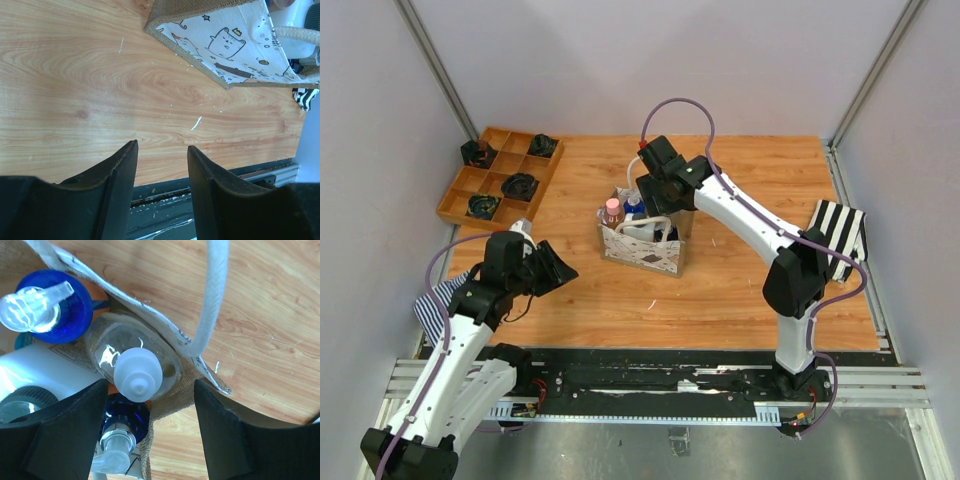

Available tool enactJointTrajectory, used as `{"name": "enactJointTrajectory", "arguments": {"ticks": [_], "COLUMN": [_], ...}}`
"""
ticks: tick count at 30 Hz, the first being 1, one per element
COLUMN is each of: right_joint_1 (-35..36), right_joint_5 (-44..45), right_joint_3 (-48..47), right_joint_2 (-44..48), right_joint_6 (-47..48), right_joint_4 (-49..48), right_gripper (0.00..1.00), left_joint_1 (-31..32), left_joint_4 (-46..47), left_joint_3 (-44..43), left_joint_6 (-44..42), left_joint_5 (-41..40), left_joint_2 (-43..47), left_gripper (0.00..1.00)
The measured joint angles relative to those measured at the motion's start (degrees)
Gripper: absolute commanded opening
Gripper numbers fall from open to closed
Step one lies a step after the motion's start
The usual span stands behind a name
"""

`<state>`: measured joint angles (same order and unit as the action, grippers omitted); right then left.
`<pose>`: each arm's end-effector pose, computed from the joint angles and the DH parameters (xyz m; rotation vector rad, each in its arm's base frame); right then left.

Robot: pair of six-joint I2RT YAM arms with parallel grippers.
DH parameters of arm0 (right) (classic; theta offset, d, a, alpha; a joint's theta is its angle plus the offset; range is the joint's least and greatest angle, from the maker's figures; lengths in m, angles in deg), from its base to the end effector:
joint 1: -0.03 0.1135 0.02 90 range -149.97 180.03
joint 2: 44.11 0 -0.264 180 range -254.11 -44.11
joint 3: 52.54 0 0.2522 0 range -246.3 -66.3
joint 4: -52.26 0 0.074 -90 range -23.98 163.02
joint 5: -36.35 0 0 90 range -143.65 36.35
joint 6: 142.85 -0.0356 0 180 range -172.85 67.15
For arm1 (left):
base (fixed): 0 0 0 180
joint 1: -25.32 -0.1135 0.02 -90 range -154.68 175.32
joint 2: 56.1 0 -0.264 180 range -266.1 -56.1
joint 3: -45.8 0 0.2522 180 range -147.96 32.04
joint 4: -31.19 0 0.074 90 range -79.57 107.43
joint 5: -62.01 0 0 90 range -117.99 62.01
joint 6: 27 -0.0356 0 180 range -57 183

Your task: Take the personal care products out of the canvas bag

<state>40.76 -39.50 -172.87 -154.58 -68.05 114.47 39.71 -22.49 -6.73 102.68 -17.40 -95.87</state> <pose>0.3293 0.2721 0.3181 -0.4398 2.4102 0.1230 0.1392 -0.0425 0.2667 -0.4208 2.3333 -0.6872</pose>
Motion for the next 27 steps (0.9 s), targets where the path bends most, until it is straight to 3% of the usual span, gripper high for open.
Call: {"name": "enactJointTrajectory", "arguments": {"ticks": [5, 13, 18, 23, 27], "right_joint_1": [0.0, 0.0, 0.0, 0.0, 0.0], "right_joint_5": [0.4, 0.5, 0.4, 0.2, 0.3], "right_joint_3": [-1.8, -3.4, -3.4, -3.2, -3.5], "right_joint_2": [0.0, -0.8, -1.3, -1.3, -1.3], "right_joint_6": [0.3, 0.7, 0.6, 0.4, 0.4], "right_joint_4": [-1.5, -2.8, -2.8, -3.1, -2.7], "right_gripper": [0.71, 0.62, 0.46, 0.03, 0.01], "left_joint_1": [0.0, 0.0, 0.0, 0.0, 0.0], "left_joint_4": [0.0, 0.4, 0.5, 0.5, 0.6], "left_joint_3": [0.0, 0.0, 0.0, 0.0, 0.0], "left_joint_6": [0.0, 0.0, 0.0, -0.1, -0.3], "left_joint_5": [0.0, 0.0, 0.0, 0.0, 0.0], "left_joint_2": [-0.3, -0.9, -1.9, -2.0, -2.3], "left_gripper": [0.49, 0.49, 0.50, 0.50, 0.50]}}
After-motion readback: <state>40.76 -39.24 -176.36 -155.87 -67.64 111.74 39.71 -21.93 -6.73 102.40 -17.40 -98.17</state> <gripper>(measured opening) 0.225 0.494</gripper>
